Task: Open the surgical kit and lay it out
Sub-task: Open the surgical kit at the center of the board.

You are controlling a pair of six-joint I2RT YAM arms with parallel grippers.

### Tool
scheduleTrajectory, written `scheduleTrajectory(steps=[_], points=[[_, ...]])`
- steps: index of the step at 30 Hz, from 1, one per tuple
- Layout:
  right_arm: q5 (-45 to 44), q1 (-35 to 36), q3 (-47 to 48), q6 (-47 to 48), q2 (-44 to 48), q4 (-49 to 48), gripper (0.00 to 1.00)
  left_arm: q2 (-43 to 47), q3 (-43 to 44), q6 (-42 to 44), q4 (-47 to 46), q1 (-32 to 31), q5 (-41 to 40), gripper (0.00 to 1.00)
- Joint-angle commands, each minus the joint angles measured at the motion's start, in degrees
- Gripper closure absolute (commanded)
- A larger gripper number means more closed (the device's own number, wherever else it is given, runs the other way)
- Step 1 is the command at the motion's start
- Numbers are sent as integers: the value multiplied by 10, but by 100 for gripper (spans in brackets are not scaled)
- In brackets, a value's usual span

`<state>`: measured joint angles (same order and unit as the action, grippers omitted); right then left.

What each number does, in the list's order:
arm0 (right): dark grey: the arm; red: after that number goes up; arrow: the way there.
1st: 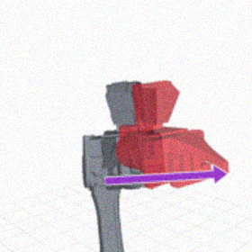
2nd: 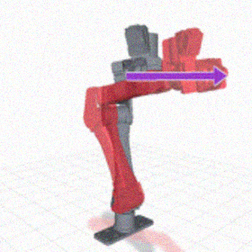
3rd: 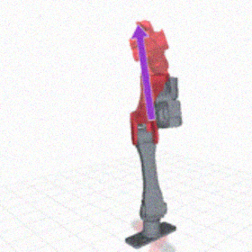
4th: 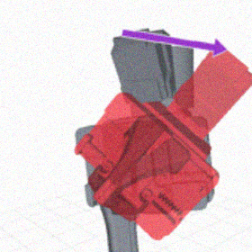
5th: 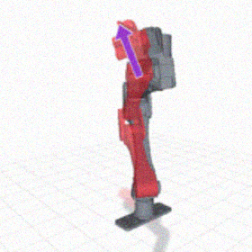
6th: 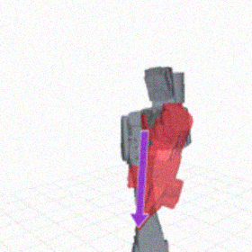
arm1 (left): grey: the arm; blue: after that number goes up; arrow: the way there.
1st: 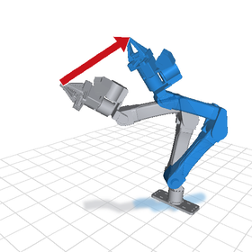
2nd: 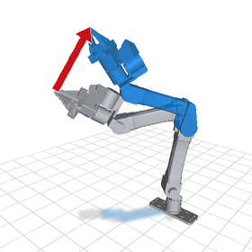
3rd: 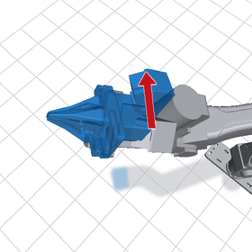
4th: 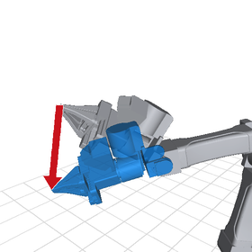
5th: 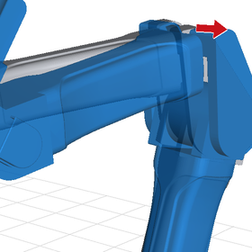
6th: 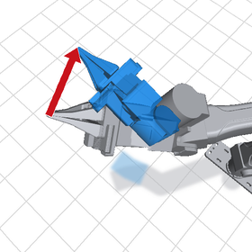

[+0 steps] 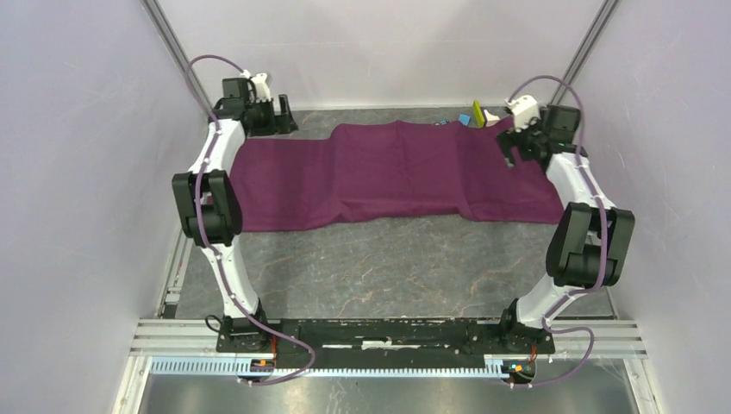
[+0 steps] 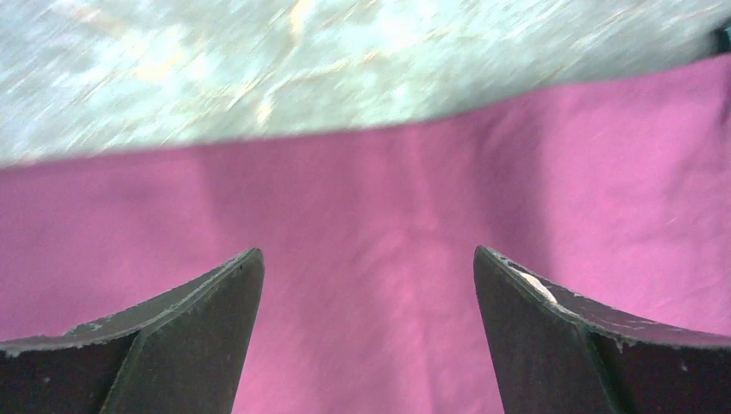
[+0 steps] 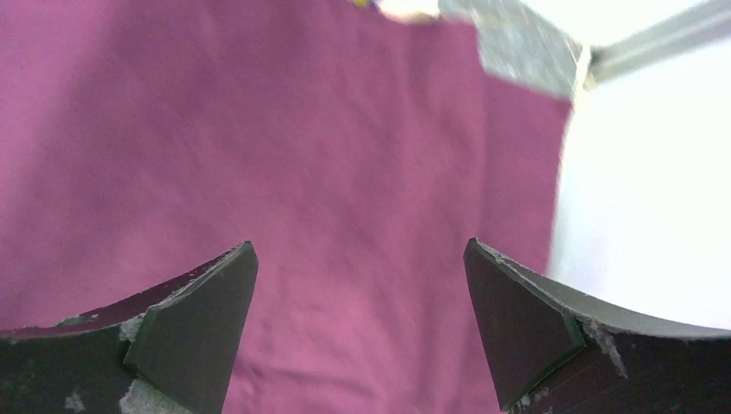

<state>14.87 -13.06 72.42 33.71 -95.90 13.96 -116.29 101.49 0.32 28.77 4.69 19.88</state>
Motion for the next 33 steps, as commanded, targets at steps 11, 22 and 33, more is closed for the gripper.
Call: scheduleTrajectory(steps=[11,22,33], points=[[161,78,269,-289,-252,-40,5,-289,268,-315,-168,-93,171,2],[184,85,263,-327,-286,-60,6,-297,222,-381,-245,-98,209,10],[150,85,259,-289,-272,-38,6,-267,172,-375,-259,-96,269,43]])
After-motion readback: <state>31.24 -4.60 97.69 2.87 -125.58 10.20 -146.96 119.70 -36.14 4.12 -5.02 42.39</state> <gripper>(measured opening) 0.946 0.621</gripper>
